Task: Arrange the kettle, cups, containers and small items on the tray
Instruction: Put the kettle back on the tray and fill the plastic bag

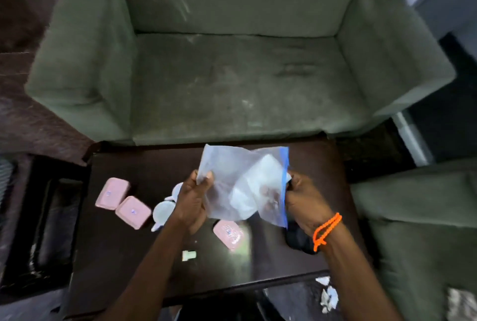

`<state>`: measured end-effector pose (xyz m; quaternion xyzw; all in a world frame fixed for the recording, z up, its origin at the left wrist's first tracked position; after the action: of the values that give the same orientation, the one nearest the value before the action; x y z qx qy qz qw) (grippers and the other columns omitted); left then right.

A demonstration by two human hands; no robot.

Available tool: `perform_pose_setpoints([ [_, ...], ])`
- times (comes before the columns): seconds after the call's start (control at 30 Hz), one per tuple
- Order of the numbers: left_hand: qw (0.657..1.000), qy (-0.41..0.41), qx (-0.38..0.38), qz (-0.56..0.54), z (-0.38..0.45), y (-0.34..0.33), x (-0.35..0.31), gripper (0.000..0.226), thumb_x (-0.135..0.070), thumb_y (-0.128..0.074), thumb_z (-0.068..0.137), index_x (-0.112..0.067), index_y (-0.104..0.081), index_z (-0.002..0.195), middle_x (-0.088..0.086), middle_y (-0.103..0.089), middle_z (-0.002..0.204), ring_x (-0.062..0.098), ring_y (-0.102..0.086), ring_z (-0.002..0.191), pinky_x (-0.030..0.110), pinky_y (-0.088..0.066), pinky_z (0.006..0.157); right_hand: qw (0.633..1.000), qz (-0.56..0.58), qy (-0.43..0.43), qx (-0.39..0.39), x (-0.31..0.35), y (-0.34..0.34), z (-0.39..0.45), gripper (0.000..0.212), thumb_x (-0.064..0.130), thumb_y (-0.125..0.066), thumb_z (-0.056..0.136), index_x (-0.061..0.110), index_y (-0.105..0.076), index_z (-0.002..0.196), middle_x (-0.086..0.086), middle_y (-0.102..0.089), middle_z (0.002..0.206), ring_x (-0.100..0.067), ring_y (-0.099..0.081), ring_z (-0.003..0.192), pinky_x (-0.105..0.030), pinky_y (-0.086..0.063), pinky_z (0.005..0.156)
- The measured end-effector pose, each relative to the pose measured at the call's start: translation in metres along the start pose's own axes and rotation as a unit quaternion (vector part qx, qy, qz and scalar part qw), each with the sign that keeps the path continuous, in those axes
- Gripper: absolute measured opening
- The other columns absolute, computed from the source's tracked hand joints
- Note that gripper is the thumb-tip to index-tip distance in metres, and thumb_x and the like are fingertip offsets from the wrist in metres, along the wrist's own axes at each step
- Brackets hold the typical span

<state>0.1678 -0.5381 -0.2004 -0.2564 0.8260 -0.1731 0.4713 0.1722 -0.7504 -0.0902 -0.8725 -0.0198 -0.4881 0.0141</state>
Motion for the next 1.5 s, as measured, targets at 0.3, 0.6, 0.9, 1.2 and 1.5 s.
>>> perform_pose_setpoints([
  [0.3, 0.988, 0.126, 0.083, 0.014, -0.018, -0.075, 0.104, 0.020, -0.008, -0.072, 0.081, -0.009, -0.079, 0.100, 0.007, -0.078, 0.098, 0.014, -0.074, 0.086, 0.028, -0.062, 0.077, 0.979, 0.084, 0.014, -0.184, -0.045, 0.122, -0.064, 0.025, -0.002, -0.080, 0.073, 0.000, -0.074, 0.097, -0.021, -0.076, 0.087, -0.024, -0.062, 0.072, -0.038, -0.051, 0.067],
  [0.6, 0.978, 0.198, -0.010, -0.071, -0.003, -0.042, 0.122, 0.030, -0.017, -0.040, 0.108, -0.011, -0.068, 0.114, 0.012, -0.073, 0.096, 0.015, -0.070, 0.055, 0.030, -0.055, 0.041, 0.927, 0.168, -0.018, -0.335, -0.132, 0.171, -0.087, 0.023, -0.005, -0.080, 0.076, 0.004, -0.076, 0.097, -0.004, -0.077, 0.080, -0.015, -0.063, 0.065, -0.023, -0.053, 0.051],
  [0.9, 0.967, 0.221, -0.037, -0.121, 0.000, -0.011, 0.128, 0.039, -0.022, -0.035, 0.110, -0.012, -0.073, 0.111, 0.007, -0.078, 0.104, 0.019, -0.077, 0.085, 0.028, -0.062, 0.062, 0.921, -0.022, -0.069, -0.383, -0.196, 0.145, -0.037, 0.025, 0.007, -0.089, 0.068, 0.016, -0.065, 0.067, 0.009, -0.065, 0.061, -0.011, -0.056, 0.058, -0.025, -0.050, 0.058],
  [1.2, 0.960, 0.247, 0.027, -0.125, -0.002, 0.005, 0.122, 0.061, -0.031, -0.019, 0.112, -0.016, -0.079, 0.109, 0.006, -0.079, 0.102, 0.016, -0.074, 0.083, 0.031, -0.057, 0.072, 0.851, -0.164, -0.116, -0.486, -0.205, 0.127, -0.018, 0.027, 0.018, -0.094, 0.057, 0.011, -0.077, 0.077, -0.011, -0.061, 0.103, -0.036, -0.062, 0.098, -0.035, -0.046, 0.087],
  [1.5, 0.949, 0.248, -0.071, -0.184, 0.001, 0.024, 0.122, 0.034, -0.019, -0.042, 0.107, -0.010, -0.061, 0.135, 0.008, -0.069, 0.129, 0.018, -0.068, 0.117, 0.035, -0.060, 0.092, 0.808, -0.272, -0.162, -0.497, -0.224, 0.117, -0.028, 0.033, 0.038, -0.089, 0.066, 0.017, -0.080, 0.090, 0.001, -0.059, 0.128, -0.034, -0.046, 0.120, -0.054, -0.034, 0.101],
])
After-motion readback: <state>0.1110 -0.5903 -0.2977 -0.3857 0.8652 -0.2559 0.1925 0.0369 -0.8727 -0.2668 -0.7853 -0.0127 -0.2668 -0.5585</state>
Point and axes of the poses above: each hand's wrist, its own z-axis towards the middle knuckle, its own y-axis out of the back of the hand, x = y × z, the point moved 2 cm from there along z, towards the middle knuckle
